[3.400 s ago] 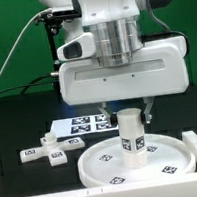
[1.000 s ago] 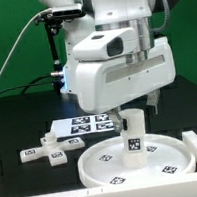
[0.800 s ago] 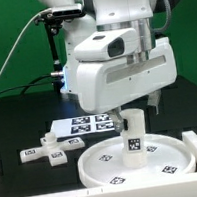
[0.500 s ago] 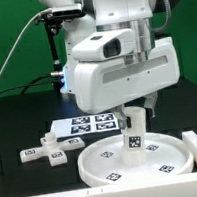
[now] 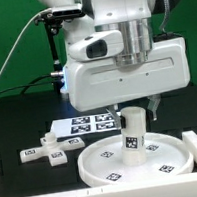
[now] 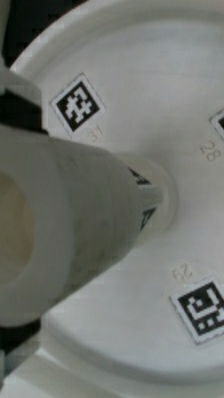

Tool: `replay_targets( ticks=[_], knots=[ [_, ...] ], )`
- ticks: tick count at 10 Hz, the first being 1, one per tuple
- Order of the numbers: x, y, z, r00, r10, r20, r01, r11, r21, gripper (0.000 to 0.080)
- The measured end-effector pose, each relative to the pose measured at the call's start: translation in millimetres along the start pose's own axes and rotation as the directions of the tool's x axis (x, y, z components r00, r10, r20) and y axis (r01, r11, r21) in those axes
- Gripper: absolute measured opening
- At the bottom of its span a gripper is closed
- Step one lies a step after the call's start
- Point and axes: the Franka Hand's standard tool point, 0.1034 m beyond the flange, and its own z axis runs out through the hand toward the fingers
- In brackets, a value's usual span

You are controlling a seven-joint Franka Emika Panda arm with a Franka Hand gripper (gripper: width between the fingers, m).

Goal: Assemble round table

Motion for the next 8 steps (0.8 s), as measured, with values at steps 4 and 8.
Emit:
replay_targets(
  ticks=[4,8],
  knots=[
    [-1.0,7.9,0.8,0.915,0.404,0.008,-0.404,0.914,0.028,0.0403],
    [-0.5,12.7,0.3,0.712,0.701,0.038,-0.702,0.709,0.064,0.0404]
  ],
)
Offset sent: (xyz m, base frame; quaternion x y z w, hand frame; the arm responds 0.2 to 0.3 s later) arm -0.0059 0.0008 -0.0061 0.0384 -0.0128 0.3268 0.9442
